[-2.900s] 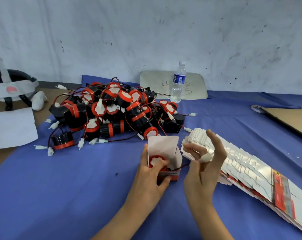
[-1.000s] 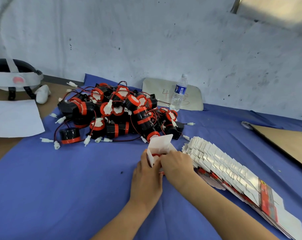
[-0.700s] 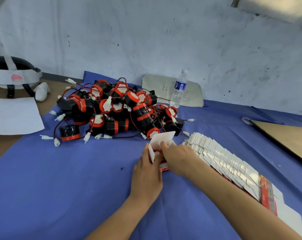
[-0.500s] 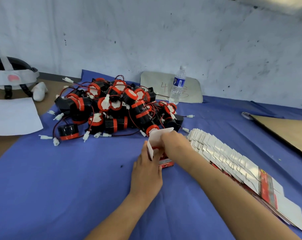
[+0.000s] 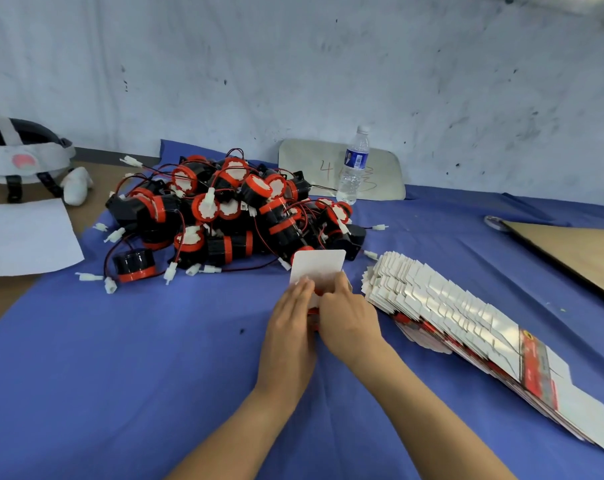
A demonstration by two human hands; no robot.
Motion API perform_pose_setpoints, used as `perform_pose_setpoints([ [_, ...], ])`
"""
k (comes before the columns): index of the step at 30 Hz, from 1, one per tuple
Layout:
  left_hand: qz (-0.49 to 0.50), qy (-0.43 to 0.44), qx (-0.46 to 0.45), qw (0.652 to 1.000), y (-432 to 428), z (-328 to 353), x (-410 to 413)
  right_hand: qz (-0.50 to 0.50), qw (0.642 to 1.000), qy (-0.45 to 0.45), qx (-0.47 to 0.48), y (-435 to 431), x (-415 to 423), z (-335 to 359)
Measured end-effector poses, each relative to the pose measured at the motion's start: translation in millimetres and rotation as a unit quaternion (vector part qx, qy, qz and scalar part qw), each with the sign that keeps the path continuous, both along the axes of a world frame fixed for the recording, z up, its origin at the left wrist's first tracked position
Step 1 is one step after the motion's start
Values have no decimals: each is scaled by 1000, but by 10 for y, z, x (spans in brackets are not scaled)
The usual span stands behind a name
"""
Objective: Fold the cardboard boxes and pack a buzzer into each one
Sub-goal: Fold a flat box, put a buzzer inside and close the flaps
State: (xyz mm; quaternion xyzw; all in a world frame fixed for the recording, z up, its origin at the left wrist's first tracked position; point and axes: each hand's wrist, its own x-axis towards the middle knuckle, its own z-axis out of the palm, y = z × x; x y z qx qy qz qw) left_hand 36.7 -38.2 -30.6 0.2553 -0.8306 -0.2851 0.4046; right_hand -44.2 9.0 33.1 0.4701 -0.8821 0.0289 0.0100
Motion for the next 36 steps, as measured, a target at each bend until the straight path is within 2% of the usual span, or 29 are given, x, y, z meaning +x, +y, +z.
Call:
perform_pose_setpoints([
  [7, -27, -97, -88, 991, -7, -1, -47, -36, 994, -56, -82, 105, 22, -103],
  [17, 18, -218, -125, 968, -6, -19, -40, -28, 994, -54, -94, 332, 69, -336],
  [21, 38, -242, -122, 962, 8, -15, -47, -3, 992, -48, -116, 376, 87, -329],
  [26, 31, -232, -109, 966, 24, 23, -30, 26, 990, -50, -128, 336, 17, -268],
  [29, 24, -217, -93, 971, 23, 39, -27, 76, 985, -62, -144, 410, -77, -289],
  [32, 35, -196, -93, 976, 40, 50, -42, 145, 960, -95, -218, 542, -162, -411],
  [34, 41, -175, -101, 979, 43, 45, -60, 144, 907, -144, -367, 570, -191, -415],
  [36, 33, -154, -110, 981, 21, 23, -73, 90, 840, -174, -507, 543, -228, -418],
])
